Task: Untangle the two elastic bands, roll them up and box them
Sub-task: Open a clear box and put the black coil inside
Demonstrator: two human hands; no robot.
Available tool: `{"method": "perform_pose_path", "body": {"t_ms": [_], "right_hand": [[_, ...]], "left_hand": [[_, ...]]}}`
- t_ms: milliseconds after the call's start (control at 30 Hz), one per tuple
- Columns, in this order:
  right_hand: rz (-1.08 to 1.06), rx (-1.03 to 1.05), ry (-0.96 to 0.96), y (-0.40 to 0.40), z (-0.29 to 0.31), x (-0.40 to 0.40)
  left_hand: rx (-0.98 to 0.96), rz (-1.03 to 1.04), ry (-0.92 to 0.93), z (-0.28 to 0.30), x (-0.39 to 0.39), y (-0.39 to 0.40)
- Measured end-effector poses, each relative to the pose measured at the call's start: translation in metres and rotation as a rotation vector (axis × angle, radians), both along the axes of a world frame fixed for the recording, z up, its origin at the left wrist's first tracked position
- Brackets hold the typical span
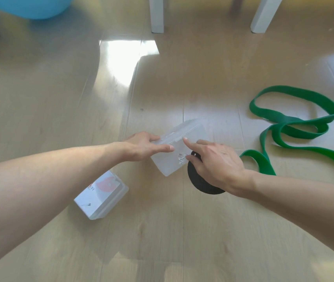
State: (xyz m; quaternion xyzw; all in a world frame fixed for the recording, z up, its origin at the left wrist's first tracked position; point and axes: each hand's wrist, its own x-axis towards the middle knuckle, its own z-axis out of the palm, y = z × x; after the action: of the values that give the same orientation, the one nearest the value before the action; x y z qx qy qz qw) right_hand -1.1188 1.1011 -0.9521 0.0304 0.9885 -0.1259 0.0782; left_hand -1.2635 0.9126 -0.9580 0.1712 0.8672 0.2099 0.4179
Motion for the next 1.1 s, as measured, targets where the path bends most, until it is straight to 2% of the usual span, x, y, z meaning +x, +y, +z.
{"method": "perform_pose_path", "body": {"t_ms": [67, 133, 267, 367, 467, 633, 733, 967, 1100], "right_hand": [[-0.019, -0.011, -0.008, 0.001, 0.001, -0.004], [0.014, 0.028, -0.042, 0.002, 0.001, -0.008], [0.101, 0.115, -0.073, 0.005, 0.002, -0.015], [0.150, 0.204, -0.067, 0.004, 0.004, -0.015], [0.158, 0.261, -0.061, -0.001, 0.004, -0.012], [0.156, 0.290, -0.063, -0.005, 0.007, -0.016], [0.154, 0.279, -0.062, -0.005, 0.007, -0.014], [0.169, 0.250, -0.078, 0.006, 0.012, 0.007], [0.064, 0.115, -0.199, 0.017, 0.030, 0.009]], "left_hand": [[-0.013, -0.058, -0.057, 0.006, -0.003, 0.002], [0.010, -0.073, -0.034, 0.008, -0.006, 0.005], [0.077, -0.038, 0.106, 0.001, -0.001, 0.012], [0.105, -0.060, 0.281, 0.001, 0.002, 0.021], [0.048, -0.209, 0.463, 0.009, -0.003, 0.032], [-0.137, -0.352, 0.551, 0.021, -0.007, 0.048], [-0.143, -0.254, 0.534, 0.019, -0.017, 0.047], [-0.082, 0.115, 0.334, -0.001, -0.036, -0.005], [0.093, 0.123, 0.402, 0.010, -0.029, -0.001]]}}
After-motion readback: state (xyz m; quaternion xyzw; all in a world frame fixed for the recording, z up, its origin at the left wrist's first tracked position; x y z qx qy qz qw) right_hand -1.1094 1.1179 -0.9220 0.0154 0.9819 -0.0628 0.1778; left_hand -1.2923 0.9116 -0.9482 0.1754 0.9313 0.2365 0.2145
